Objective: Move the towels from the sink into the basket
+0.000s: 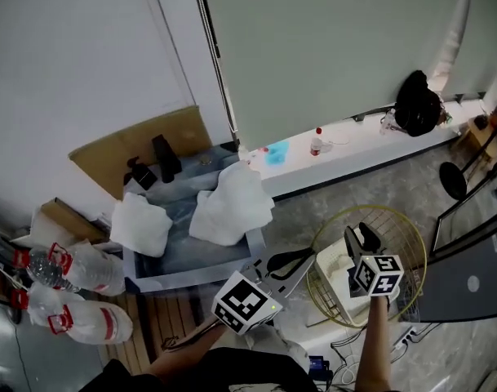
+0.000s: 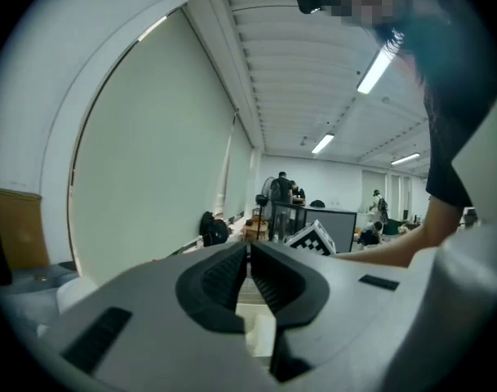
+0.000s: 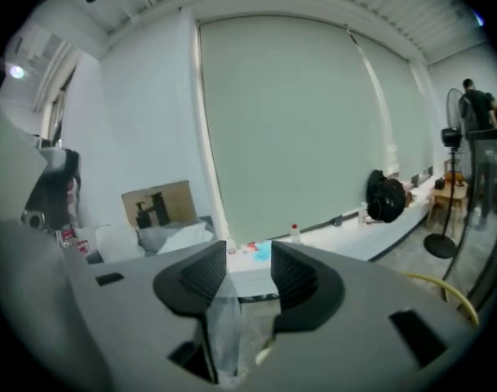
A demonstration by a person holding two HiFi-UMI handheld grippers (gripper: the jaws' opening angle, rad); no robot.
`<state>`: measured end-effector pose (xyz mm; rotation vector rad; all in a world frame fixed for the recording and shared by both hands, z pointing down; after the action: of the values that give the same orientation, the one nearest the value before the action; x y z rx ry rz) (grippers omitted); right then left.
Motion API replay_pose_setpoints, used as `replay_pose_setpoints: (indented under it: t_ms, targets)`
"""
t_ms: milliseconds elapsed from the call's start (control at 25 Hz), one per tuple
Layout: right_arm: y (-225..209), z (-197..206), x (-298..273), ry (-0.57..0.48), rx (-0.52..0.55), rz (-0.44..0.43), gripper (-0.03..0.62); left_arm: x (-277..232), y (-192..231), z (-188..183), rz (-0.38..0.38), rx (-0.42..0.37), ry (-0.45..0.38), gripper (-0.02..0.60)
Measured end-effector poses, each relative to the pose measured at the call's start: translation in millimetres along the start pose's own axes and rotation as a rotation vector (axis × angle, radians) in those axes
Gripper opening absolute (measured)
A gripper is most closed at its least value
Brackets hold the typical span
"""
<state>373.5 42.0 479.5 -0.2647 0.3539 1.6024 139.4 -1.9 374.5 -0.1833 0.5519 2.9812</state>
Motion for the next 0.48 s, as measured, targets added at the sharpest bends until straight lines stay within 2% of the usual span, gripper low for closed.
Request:
replay_pose_setpoints:
  t_ms: [240,480]
  targets:
    - [95.7,-82.3,-41.5,-0.139,0.054,-0.223,0.173,86.2,47.9,-11.2,-0.187,-0.013,-0.080,0.008]
    - [224.0,-128.4,-97.4,-0.177,0.145,-0.440,0.173,186.1,97.2,-18.5,-0.366,0.014,-0.156,0.008]
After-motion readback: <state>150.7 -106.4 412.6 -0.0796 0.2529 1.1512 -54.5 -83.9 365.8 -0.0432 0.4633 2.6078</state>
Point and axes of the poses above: the fingertips, and each gripper's own axes: x backward along the fingers, y to its left, z out of its underside, the point moved 8 cm from there along x, backward along the fingers, and after that the axes turned 14 degrees about x, right-handed, at the moved point
